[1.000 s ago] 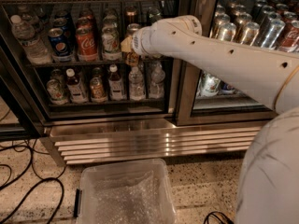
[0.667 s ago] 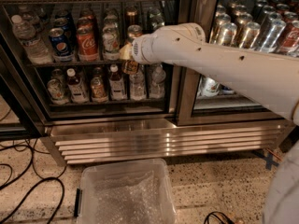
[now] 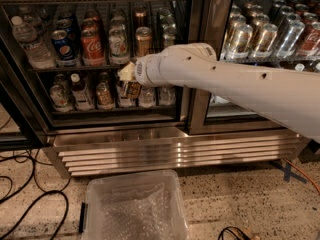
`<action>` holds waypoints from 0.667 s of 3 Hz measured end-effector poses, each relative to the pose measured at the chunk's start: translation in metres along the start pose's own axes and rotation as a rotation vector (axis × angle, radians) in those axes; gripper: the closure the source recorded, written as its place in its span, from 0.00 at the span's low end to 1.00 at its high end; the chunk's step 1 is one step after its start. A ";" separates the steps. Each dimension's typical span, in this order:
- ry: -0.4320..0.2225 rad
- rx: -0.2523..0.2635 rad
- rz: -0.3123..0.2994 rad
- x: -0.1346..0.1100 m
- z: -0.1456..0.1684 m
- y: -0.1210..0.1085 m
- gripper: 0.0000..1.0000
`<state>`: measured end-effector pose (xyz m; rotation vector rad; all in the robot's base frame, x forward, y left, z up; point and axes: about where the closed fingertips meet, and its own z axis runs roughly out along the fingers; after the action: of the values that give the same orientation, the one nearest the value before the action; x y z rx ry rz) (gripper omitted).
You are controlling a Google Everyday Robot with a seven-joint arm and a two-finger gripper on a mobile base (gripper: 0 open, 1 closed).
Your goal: Pick orange can from middle shelf of fridge
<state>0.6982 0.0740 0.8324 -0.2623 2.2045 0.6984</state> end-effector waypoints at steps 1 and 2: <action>0.023 -0.022 0.063 0.026 -0.008 0.015 1.00; 0.052 -0.026 0.120 0.053 -0.023 0.032 1.00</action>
Offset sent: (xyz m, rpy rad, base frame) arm -0.1092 0.0216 -0.0230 0.1067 0.1853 -0.0542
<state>0.6357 0.0894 0.8179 -0.1645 2.2763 0.7942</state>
